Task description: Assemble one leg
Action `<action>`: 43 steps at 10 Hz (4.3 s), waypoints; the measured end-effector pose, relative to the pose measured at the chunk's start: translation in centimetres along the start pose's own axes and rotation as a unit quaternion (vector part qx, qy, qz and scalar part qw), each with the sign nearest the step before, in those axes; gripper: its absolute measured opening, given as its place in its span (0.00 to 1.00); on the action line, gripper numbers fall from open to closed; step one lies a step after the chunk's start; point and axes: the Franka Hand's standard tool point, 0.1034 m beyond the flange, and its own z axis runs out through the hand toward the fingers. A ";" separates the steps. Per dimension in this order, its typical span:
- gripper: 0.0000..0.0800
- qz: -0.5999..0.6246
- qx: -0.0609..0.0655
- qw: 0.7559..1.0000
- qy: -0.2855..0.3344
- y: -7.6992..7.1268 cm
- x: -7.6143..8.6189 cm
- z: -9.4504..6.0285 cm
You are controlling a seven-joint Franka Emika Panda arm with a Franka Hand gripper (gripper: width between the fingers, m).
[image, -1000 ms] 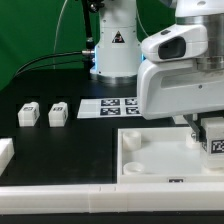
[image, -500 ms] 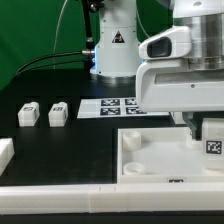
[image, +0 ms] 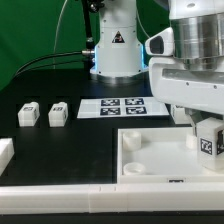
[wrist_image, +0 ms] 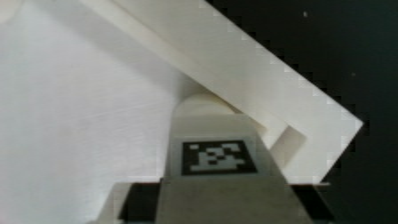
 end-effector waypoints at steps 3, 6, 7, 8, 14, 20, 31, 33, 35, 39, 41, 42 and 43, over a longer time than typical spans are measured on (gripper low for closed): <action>0.37 0.126 0.004 0.992 -0.008 0.0 -0.1 0.1; 0.58 0.126 0.004 0.992 -0.009 0.0 -0.2 0.1; 0.58 0.121 0.004 0.993 -0.009 0.0 -0.2 0.1; 0.77 0.101 0.004 0.995 -0.009 0.0 -0.2 0.1; 0.81 -0.194 -0.003 0.981 0.001 0.0 -0.4 0.2; 0.81 -0.510 -0.028 0.859 0.017 0.0 -0.5 0.3; 0.36 -0.532 -0.028 0.846 0.016 0.0 -0.4 0.3; 0.36 -0.461 -0.024 0.887 0.016 0.0 -0.4 0.3; 0.37 -0.358 -0.014 0.934 0.014 0.0 -0.2 0.3; 0.37 -0.128 0.005 0.992 0.013 0.0 -0.2 0.4; 0.37 -0.015 0.006 1.000 0.011 0.0 -0.5 0.5; 0.37 0.062 0.009 0.998 0.006 0.0 -0.7 0.6; 0.37 0.110 0.010 0.994 0.002 -0.1 -1.1 0.6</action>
Offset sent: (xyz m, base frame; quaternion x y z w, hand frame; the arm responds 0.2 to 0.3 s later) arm 0.0000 0.0000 0.0000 0.0000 0.0000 0.1790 0.9838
